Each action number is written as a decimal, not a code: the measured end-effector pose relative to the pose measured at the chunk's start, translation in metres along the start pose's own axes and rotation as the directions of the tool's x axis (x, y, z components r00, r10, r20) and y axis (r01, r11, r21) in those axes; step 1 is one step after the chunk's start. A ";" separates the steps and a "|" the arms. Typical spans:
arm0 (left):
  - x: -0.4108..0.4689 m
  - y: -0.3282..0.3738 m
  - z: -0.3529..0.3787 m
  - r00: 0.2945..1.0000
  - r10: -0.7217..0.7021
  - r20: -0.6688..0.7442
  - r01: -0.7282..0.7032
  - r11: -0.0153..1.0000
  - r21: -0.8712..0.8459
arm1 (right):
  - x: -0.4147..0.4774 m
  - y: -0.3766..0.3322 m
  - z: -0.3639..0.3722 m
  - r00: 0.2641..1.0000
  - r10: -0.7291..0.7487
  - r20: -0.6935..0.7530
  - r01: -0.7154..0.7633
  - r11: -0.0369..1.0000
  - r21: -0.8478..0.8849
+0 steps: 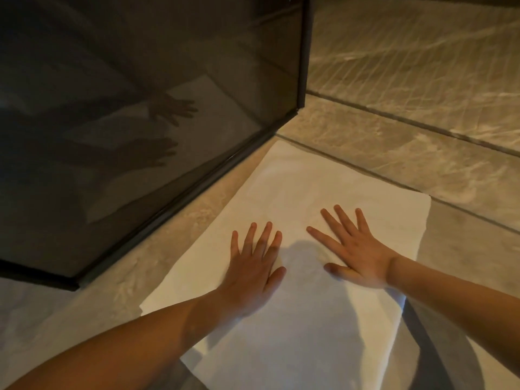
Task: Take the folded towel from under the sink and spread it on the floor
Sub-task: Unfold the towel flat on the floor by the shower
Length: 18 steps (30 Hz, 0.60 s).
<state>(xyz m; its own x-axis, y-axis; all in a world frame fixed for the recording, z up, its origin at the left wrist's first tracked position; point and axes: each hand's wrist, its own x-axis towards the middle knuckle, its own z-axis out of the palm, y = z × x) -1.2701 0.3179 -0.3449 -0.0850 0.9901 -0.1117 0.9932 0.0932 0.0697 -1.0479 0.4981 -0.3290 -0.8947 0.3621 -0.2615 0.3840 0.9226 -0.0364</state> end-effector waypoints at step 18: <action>0.025 -0.017 -0.005 0.999 0.030 -0.018 -0.030 1.000 0.001 | 0.021 0.009 -0.008 0.999 0.047 0.006 -0.047 0.999 -0.015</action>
<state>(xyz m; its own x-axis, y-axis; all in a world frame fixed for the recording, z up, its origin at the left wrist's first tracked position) -1.2899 0.3420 -0.3441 -0.0561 0.9942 -0.0915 0.9954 0.0628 0.0718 -1.0646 0.5153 -0.3267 -0.8741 0.4047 -0.2686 0.4224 0.9063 -0.0091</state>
